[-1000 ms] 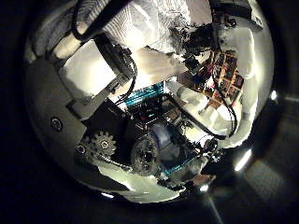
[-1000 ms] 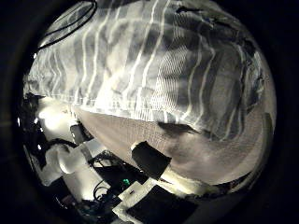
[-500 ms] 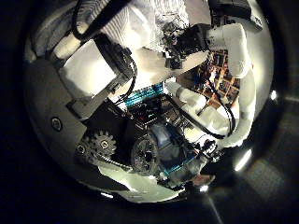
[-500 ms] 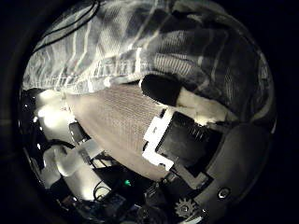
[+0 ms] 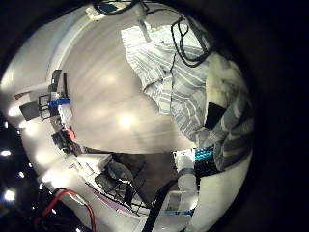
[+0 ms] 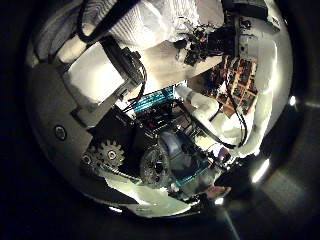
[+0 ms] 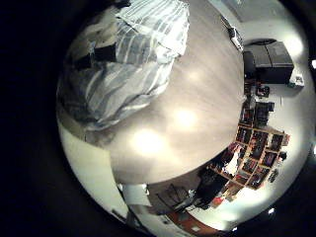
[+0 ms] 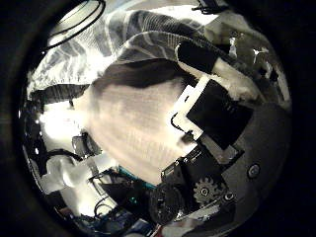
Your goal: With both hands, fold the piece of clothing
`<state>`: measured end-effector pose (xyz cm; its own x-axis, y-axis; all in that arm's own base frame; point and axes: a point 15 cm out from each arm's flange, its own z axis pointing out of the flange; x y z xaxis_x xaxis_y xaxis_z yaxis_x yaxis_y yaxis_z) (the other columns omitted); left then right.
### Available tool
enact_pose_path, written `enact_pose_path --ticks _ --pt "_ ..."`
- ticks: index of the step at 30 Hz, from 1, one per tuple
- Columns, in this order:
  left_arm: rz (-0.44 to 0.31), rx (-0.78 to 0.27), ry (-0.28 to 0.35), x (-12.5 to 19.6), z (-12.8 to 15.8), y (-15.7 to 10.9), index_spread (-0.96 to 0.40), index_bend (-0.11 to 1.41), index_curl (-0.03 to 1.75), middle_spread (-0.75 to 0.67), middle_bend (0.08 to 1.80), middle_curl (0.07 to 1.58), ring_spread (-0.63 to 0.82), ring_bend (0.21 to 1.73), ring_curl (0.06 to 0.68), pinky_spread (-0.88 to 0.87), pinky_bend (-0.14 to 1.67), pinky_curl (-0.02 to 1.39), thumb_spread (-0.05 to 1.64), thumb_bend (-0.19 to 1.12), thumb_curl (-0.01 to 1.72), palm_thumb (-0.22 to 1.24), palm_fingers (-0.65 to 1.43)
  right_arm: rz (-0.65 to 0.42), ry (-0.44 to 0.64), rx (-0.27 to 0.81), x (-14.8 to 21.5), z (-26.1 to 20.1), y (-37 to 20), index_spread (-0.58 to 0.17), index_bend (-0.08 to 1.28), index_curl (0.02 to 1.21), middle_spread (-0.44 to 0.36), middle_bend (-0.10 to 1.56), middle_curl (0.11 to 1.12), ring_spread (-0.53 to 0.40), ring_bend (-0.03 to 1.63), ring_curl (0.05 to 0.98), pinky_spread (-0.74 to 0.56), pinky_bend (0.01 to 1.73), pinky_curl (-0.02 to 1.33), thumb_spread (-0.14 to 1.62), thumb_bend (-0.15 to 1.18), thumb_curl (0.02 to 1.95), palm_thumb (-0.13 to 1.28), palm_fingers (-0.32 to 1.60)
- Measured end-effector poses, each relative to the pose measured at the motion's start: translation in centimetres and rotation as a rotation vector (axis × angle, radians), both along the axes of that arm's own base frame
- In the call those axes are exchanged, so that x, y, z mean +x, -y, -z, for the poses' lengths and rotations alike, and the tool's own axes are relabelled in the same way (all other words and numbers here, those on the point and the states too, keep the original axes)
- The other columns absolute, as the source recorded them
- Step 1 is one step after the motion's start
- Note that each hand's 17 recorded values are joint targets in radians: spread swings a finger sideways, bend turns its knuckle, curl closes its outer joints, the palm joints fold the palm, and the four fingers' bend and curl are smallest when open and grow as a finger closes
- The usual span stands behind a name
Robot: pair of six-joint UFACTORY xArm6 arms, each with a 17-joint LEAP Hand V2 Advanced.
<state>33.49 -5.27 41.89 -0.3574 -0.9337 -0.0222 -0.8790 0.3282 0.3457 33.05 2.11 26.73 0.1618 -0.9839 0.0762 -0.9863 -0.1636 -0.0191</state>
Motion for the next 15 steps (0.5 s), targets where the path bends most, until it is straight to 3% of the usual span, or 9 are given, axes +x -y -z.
enact_pose_path --ticks 8,15 --pt "0.048 -0.033 -0.063 -2.3 -0.7 0.1 -0.58 0.18 1.54 -0.71 0.75 1.23 -0.46 1.37 0.525 -0.64 1.08 0.83 1.06 -0.01 0.64 0.87 1.04 0.002 0.030 0.001 -2.7 -4.7 1.1 -0.263 1.12 0.87 -0.119 1.34 0.77 -0.202 1.40 0.672 -0.19 1.30 0.77 1.03 0.05 0.71 1.00 1.13" --pt "0.033 0.003 -0.089 -1.7 -0.2 -1.0 -0.57 0.18 1.54 -0.72 0.75 1.23 -0.46 1.37 0.527 -0.64 1.08 0.84 1.06 -0.02 0.64 0.87 1.04 0.020 0.093 -0.019 0.0 -9.1 1.8 -0.249 1.13 0.86 -0.113 1.36 0.76 -0.199 1.40 0.679 -0.18 1.28 0.82 1.03 0.02 0.75 1.00 1.13"
